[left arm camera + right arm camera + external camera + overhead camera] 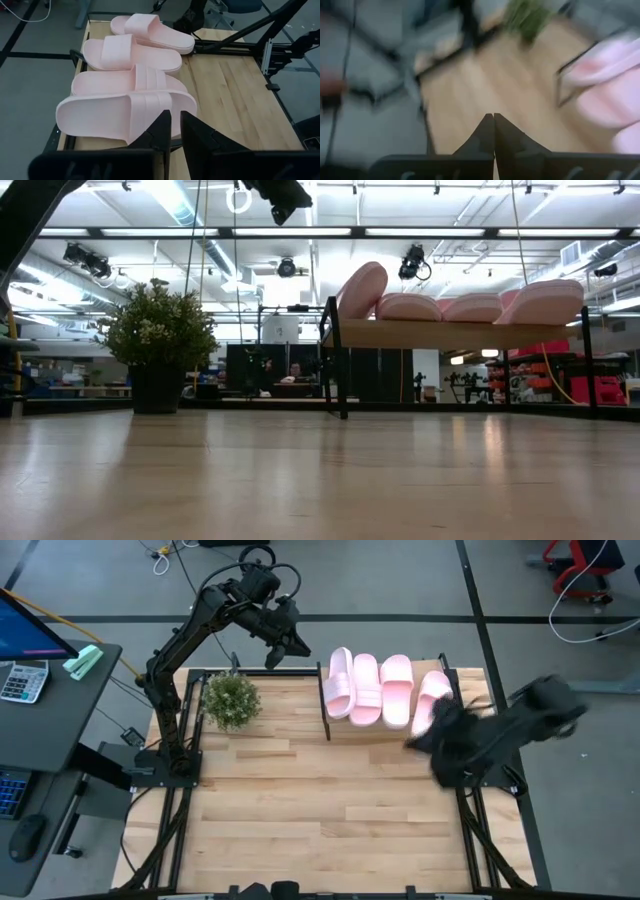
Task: Pick and place slides into the shelf
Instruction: Adjust the slides on the shelf
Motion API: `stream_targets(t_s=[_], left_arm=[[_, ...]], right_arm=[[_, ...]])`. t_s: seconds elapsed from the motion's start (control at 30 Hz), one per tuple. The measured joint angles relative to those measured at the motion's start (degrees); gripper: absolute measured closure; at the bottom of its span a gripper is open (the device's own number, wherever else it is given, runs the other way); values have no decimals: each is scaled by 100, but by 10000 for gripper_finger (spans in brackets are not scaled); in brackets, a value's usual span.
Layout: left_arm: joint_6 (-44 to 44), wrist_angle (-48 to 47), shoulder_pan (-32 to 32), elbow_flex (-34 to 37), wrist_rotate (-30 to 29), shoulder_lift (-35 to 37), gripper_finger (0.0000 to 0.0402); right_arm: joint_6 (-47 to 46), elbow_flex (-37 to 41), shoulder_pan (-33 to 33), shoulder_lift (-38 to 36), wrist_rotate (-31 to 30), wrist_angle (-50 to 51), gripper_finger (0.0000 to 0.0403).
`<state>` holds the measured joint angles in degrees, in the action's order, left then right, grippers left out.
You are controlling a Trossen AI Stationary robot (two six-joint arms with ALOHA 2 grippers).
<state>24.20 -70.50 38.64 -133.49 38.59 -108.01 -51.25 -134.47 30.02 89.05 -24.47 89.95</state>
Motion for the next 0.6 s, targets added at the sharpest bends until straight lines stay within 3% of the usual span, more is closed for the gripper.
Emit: stream_targets(t_s=[0.1,0.23,0.33,0.6], left_arm=[[-11,0,-24,0,0,0,359],[-66,0,-69,0,0,0,362],[-80,0,-121,0,0,0,359],[-54,2,-231,0,2,0,360]], right_arm=[[-598,45,-42,-438,-1079,22,403],[-791,539,-440,-955,-1372,18,403],[-720,1155,-1038,-1234,-1025,2,403],[71,3381,-2829,-2030,631,26,403]])
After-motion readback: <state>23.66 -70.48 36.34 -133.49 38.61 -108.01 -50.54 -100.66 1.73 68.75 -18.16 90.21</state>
